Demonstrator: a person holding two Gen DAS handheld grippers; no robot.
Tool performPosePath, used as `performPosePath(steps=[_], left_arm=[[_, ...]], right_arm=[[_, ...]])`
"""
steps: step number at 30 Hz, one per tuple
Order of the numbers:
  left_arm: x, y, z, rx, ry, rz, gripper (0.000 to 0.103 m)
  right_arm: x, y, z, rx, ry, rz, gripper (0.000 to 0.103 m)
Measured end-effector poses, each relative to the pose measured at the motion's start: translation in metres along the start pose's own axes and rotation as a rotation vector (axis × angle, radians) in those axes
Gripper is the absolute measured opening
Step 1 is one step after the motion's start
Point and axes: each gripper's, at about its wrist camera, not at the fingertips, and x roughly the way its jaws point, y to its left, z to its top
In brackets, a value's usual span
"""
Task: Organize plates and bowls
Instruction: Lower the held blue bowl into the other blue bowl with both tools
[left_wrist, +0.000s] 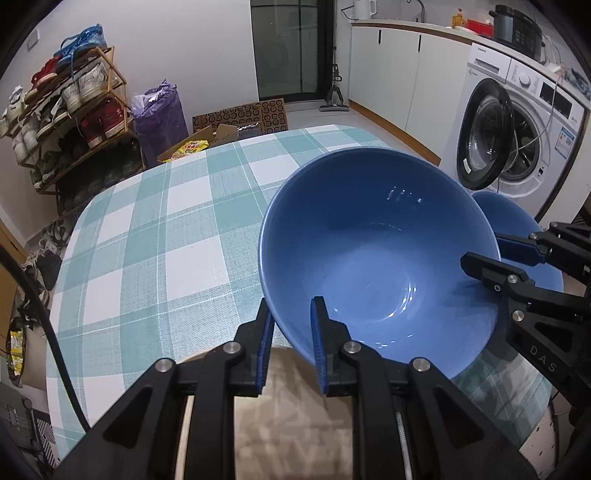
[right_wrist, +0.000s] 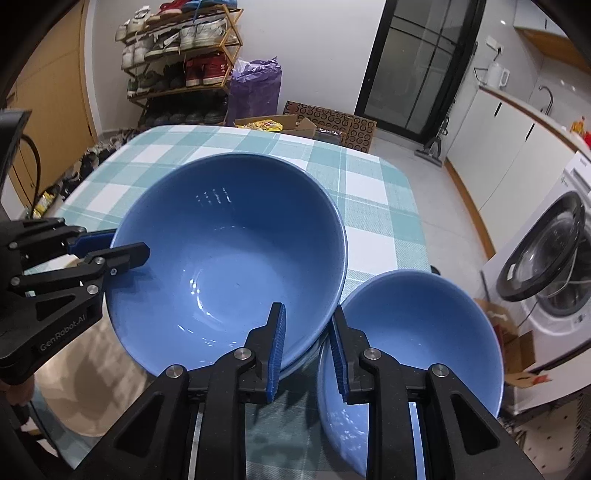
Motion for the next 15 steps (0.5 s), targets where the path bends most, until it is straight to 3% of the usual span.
performPosePath(steps=[8, 15], left_arm=[[0.0039, -0.0074, -0.0016, 0.042, 0.004, 0.032, 0.026], [0.0074, -0.0058, -0.0009, 0.040, 0.012, 0.038, 0.040]], right_arm=[[0.0053, 0.0016, 0.0000, -0.023, -0.002, -0.025, 0.026], [0.0062, -0.0016, -0.0006, -0.024, -0.004, -0.033, 0.029]])
